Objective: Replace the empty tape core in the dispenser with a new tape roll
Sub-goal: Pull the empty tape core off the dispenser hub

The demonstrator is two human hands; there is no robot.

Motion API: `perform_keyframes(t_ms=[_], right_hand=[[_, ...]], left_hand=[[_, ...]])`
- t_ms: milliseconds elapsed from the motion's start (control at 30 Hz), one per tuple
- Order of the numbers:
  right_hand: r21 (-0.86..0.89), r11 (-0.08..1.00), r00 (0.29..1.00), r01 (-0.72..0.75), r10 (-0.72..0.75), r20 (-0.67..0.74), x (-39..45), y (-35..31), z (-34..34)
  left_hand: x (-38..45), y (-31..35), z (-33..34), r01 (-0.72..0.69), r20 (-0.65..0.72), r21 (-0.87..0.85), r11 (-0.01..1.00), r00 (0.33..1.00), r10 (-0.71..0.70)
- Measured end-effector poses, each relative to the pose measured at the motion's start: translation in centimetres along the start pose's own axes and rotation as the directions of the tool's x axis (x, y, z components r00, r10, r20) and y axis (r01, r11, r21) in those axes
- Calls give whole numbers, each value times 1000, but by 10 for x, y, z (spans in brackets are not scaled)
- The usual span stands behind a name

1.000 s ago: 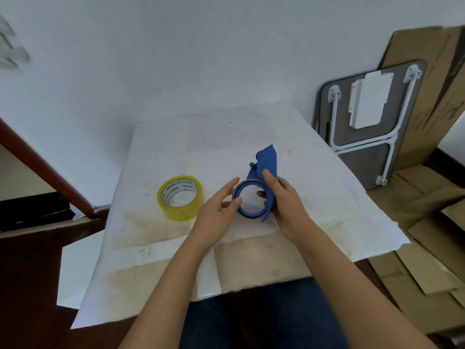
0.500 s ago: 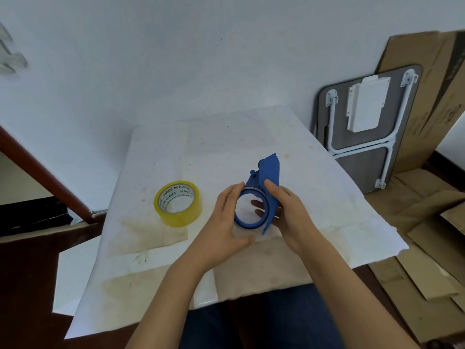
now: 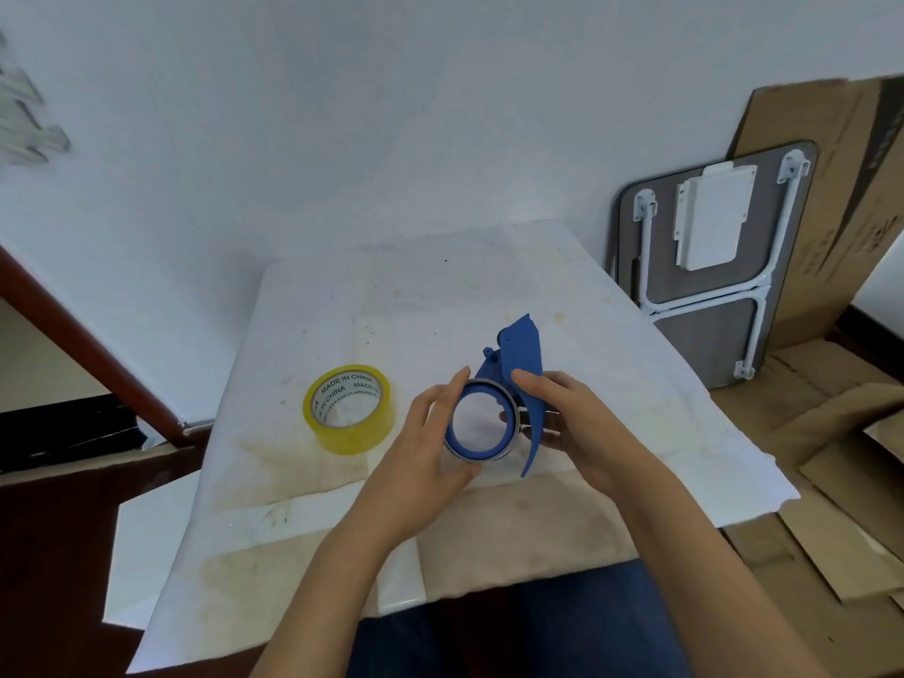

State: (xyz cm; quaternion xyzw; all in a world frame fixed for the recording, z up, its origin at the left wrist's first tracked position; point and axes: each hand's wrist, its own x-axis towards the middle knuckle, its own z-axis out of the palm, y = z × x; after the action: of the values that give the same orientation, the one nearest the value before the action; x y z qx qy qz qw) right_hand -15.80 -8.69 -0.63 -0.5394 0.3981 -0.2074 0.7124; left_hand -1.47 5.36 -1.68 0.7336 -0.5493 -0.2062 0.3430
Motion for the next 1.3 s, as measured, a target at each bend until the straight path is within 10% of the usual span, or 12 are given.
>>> perform_keyframes(t_ms=[300,1100,1300], right_hand=[[75,996,998,-44,41,38,-5,-3,10],[-29,1000,993,-7,3,-122,10,-17,0],[-91,993,991,-73,62,-119,27,-33,-4]], left_hand=[[10,4,12,41,-259,89,995,966,-17],[17,1,-17,36,-197,-108,994,979,-57],[55,0,-45,217,-285,349,912,951,-118]])
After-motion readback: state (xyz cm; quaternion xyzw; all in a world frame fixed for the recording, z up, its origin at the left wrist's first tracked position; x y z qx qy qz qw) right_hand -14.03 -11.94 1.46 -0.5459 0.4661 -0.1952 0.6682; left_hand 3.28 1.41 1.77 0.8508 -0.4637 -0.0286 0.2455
